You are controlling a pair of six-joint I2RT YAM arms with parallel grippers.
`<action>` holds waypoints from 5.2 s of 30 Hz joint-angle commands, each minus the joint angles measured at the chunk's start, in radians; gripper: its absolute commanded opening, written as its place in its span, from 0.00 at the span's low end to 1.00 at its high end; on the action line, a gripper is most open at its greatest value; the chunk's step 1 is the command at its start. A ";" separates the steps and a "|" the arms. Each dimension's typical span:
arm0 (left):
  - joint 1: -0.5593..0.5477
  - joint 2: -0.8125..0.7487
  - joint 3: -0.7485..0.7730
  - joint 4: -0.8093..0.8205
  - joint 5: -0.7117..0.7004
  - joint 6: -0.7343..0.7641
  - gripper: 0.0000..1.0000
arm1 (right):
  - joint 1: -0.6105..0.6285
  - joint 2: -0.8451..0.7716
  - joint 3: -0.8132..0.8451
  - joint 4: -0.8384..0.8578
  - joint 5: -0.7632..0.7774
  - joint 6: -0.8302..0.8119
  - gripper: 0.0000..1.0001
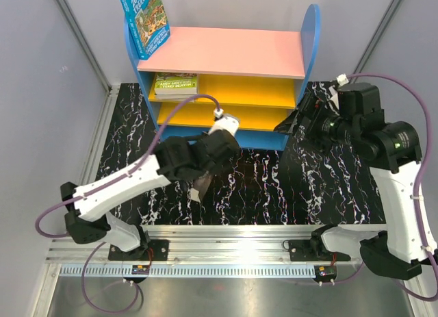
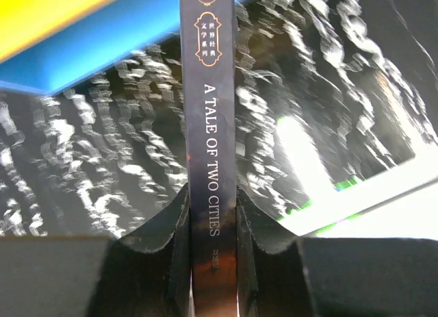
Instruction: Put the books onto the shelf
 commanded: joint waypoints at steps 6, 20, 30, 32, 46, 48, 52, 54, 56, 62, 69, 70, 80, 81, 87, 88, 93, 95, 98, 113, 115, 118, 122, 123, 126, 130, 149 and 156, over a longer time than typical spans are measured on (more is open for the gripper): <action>0.060 -0.143 0.194 0.292 -0.161 0.273 0.00 | -0.001 -0.009 0.082 -0.164 0.213 -0.019 1.00; 0.373 -0.179 0.176 1.281 -0.055 0.691 0.00 | -0.002 -0.108 -0.021 -0.063 0.248 -0.034 1.00; 0.707 0.010 0.306 1.404 0.223 0.390 0.00 | -0.002 -0.116 -0.049 -0.050 0.302 -0.037 1.00; 0.735 0.042 0.297 1.463 0.256 0.384 0.00 | -0.002 -0.113 -0.061 -0.044 0.305 -0.037 1.00; 0.784 0.015 0.025 1.637 0.304 0.498 0.00 | -0.002 -0.073 -0.110 -0.012 0.331 -0.042 1.00; 0.784 -0.008 -0.040 1.658 0.301 0.512 0.02 | -0.002 -0.067 -0.116 -0.009 0.333 -0.043 1.00; 0.784 -0.046 -0.177 1.714 0.263 0.516 0.04 | -0.002 -0.050 -0.131 -0.006 0.327 -0.045 1.00; 0.785 -0.051 -0.229 1.741 0.250 0.516 0.03 | -0.002 -0.039 -0.130 -0.007 0.322 -0.046 1.00; 0.787 -0.047 -0.255 1.767 0.240 0.516 0.05 | -0.002 -0.033 -0.128 -0.004 0.321 -0.049 1.00; 0.785 -0.011 -0.280 1.870 0.165 0.544 0.00 | -0.001 -0.026 -0.150 -0.001 0.321 -0.051 1.00; 0.787 0.084 -0.159 1.958 0.154 0.645 0.00 | -0.002 -0.021 -0.214 0.013 0.299 -0.045 1.00; 0.787 0.104 -0.128 1.964 0.160 0.651 0.00 | -0.002 -0.018 -0.214 0.016 0.293 -0.045 1.00; 0.785 0.165 -0.036 2.027 0.186 0.786 0.00 | -0.002 0.005 -0.253 0.030 0.293 -0.046 1.00; 0.785 0.179 -0.028 2.034 0.190 0.804 0.00 | -0.002 0.005 -0.256 0.030 0.293 -0.046 1.00; 0.787 0.233 0.019 2.108 0.180 0.897 0.00 | -0.002 0.014 -0.282 0.043 0.291 -0.054 1.00; 0.789 0.239 0.028 2.114 0.177 0.903 0.00 | -0.002 0.017 -0.286 0.045 0.285 -0.054 1.00; 0.801 0.237 0.010 2.157 0.116 0.886 0.00 | -0.002 0.043 -0.291 0.045 0.276 -0.061 1.00; 0.801 0.216 -0.031 2.178 0.097 0.895 0.00 | -0.004 0.043 -0.291 0.048 0.278 -0.066 1.00; 0.810 0.179 -0.091 2.182 0.079 0.865 0.02 | -0.002 0.045 -0.299 0.054 0.281 -0.071 1.00; 0.835 0.082 -0.214 2.114 0.111 0.783 0.61 | -0.005 0.050 -0.299 0.060 0.258 -0.086 1.00; 0.835 0.078 -0.217 2.106 0.106 0.777 0.65 | -0.005 0.050 -0.300 0.059 0.258 -0.088 1.00; 0.833 0.073 -0.215 2.093 0.103 0.766 0.67 | -0.007 0.048 -0.300 0.059 0.255 -0.089 1.00; 0.835 0.069 -0.209 2.080 0.102 0.751 0.68 | -0.010 0.050 -0.302 0.060 0.248 -0.089 1.00; 0.835 0.069 -0.208 2.073 0.100 0.751 0.64 | -0.010 0.050 -0.305 0.060 0.247 -0.089 1.00; 0.835 0.073 -0.199 2.062 0.094 0.739 0.45 | -0.010 0.045 -0.312 0.062 0.247 -0.089 1.00; 0.835 0.073 -0.195 2.050 0.086 0.711 0.53 | -0.010 0.046 -0.314 0.062 0.241 -0.086 1.00; 0.835 0.035 -0.229 2.028 0.049 0.702 0.69 | -0.012 0.050 -0.323 0.065 0.229 -0.086 1.00; 0.833 -0.008 -0.267 2.014 0.036 0.702 0.70 | -0.013 0.048 -0.323 0.066 0.225 -0.086 1.00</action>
